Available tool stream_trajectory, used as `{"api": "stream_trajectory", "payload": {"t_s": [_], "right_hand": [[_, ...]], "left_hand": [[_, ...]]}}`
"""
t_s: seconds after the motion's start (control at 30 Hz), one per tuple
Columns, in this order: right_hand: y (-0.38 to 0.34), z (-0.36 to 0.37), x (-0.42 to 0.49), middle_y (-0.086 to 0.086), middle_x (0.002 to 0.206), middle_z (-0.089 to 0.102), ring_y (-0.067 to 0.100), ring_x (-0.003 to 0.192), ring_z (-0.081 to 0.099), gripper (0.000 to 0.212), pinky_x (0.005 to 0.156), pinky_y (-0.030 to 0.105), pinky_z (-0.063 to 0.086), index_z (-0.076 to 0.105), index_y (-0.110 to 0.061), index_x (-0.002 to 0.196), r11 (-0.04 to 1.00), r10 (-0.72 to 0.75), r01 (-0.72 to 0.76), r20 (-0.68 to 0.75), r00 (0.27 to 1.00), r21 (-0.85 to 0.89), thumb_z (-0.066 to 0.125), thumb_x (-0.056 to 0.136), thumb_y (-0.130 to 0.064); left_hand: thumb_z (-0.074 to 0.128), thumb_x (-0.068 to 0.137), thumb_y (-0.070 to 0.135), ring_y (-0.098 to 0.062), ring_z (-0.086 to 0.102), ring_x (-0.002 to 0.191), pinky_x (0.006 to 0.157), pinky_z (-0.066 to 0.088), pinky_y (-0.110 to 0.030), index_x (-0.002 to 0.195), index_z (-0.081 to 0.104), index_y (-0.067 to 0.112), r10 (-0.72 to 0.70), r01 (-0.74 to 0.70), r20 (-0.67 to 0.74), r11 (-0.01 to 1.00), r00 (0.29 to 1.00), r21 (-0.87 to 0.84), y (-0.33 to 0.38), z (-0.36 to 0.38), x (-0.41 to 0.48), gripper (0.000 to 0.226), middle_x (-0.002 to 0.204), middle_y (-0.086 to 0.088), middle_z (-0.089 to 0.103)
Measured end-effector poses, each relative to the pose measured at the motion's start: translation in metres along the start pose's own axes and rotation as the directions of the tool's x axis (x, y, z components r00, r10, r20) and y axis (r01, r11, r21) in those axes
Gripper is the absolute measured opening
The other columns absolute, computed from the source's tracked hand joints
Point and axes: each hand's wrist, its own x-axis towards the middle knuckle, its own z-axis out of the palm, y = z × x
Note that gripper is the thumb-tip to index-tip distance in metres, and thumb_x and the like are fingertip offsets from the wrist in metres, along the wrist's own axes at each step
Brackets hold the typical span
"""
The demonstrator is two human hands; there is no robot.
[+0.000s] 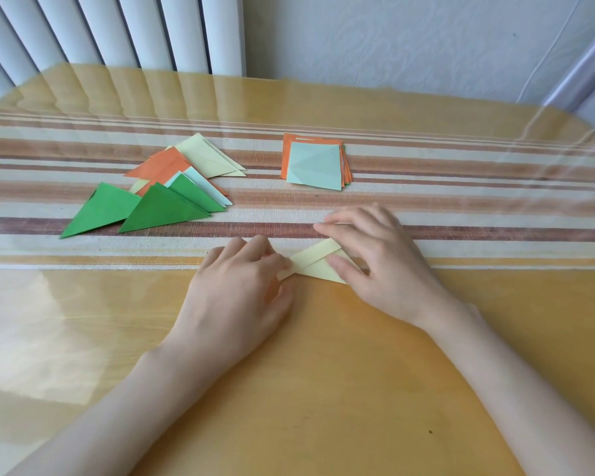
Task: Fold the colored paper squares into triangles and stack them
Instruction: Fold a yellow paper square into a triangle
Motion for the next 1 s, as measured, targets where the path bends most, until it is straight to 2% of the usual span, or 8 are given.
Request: {"api": "stream_trajectory", "payload": {"t_s": [0.1, 0.33, 0.43, 0.5, 0.57, 0.7, 0.8, 1.0], "right_hand": [[-0.002, 0.009, 0.003, -0.001, 0.115, 0.059, 0.015, 0.109, 0.045, 0.048, 0.099, 0.027, 0.032, 0.065, -0.015, 0.122, 0.991, -0.015, 0.000, 0.112, 0.994, 0.133, 0.046, 0.089, -0.044], [-0.012, 0.009, 0.009, -0.004, 0.078, 0.061, 0.014, 0.081, 0.046, 0.032, 0.078, 0.026, 0.034, 0.073, -0.013, 0.085, 0.998, 0.013, -0.005, -0.113, 0.994, 0.069, 0.048, 0.092, -0.031], [-0.026, 0.001, 0.005, -0.006, 0.069, 0.061, 0.007, 0.068, 0.047, 0.023, 0.065, 0.023, 0.037, 0.070, -0.012, 0.081, 0.936, 0.219, -0.169, -0.135, 0.966, 0.310, 0.056, 0.093, -0.026], [-0.034, -0.002, 0.004, -0.006, 0.062, 0.060, 0.008, 0.058, 0.048, 0.017, 0.054, 0.019, 0.036, 0.069, -0.010, 0.080, 0.850, 0.369, -0.270, -0.144, 0.918, 0.452, 0.060, 0.093, -0.018], [-0.040, -0.001, 0.005, -0.005, 0.063, 0.064, 0.011, 0.058, 0.055, 0.011, 0.054, 0.024, 0.041, 0.069, -0.010, 0.083, 0.827, 0.432, -0.314, -0.170, 0.886, 0.466, 0.063, 0.091, -0.015], [-0.046, 0.000, 0.005, -0.003, 0.068, 0.068, 0.014, 0.063, 0.057, 0.006, 0.060, 0.030, 0.044, 0.070, -0.011, 0.092, 0.811, 0.471, -0.364, -0.141, 0.871, 0.459, 0.066, 0.088, -0.012], [-0.049, -0.001, 0.003, -0.006, 0.070, 0.069, 0.009, 0.064, 0.058, 0.010, 0.058, 0.018, 0.041, 0.069, -0.016, 0.098, 0.759, 0.489, -0.393, -0.055, 0.871, 0.519, 0.065, 0.089, -0.014], [-0.042, 0.000, 0.004, -0.007, 0.082, 0.064, 0.006, 0.079, 0.055, 0.016, 0.071, 0.015, 0.041, 0.062, -0.023, 0.103, 0.664, 0.537, -0.490, 0.096, 0.838, 0.565, 0.065, 0.088, -0.019]], "left_hand": [[0.044, 0.081, 0.052, -0.020, 0.055, 0.083, 0.072, 0.042, -0.032, 0.099, 0.070, 0.023, 0.005, -0.005, -0.004, 0.996, 1.000, -0.093, -0.010, 0.002, 0.004, 0.043, 0.087, 0.009, 0.056], [0.051, 0.082, 0.058, -0.012, 0.056, 0.086, 0.075, 0.047, -0.030, 0.107, 0.066, 0.024, -0.038, 0.016, -0.086, 0.969, 0.996, -0.245, -0.015, 0.001, 0.007, 0.045, 0.093, 0.011, 0.058], [0.067, 0.082, 0.054, 0.000, 0.063, 0.082, 0.072, 0.051, -0.020, 0.122, 0.051, 0.027, -0.346, 0.250, -0.021, 0.717, 0.938, -0.650, -0.003, -0.009, 0.010, 0.051, 0.098, 0.016, 0.064], [0.070, 0.072, 0.054, -0.005, 0.068, 0.073, 0.068, 0.056, -0.033, 0.122, 0.048, 0.026, -0.431, 0.352, 0.127, 0.495, 0.893, -0.794, 0.003, -0.013, 0.011, 0.062, 0.090, 0.011, 0.070], [0.077, 0.074, 0.048, -0.013, 0.070, 0.069, 0.066, 0.056, -0.044, 0.118, 0.050, 0.026, -0.406, 0.374, 0.193, 0.435, 0.894, -0.819, 0.004, -0.014, 0.012, 0.056, 0.080, 0.003, 0.072], [0.067, 0.086, 0.010, -0.010, 0.061, 0.061, 0.060, 0.049, -0.029, 0.108, 0.056, 0.020, -0.372, 0.382, 0.231, 0.410, 0.899, -0.828, 0.000, -0.011, 0.015, 0.027, 0.070, 0.007, 0.068], [0.065, 0.086, 0.006, -0.006, 0.058, 0.060, 0.051, 0.043, -0.020, 0.099, 0.059, 0.025, -0.369, 0.373, 0.203, 0.480, 0.907, -0.794, -0.001, -0.010, 0.013, 0.023, 0.075, 0.008, 0.067], [0.064, 0.080, 0.022, -0.009, 0.058, 0.065, 0.060, 0.045, -0.018, 0.089, 0.066, 0.029, -0.273, 0.320, 0.186, 0.614, 0.944, -0.721, -0.006, -0.010, 0.013, 0.011, 0.078, 0.010, 0.067]]}}
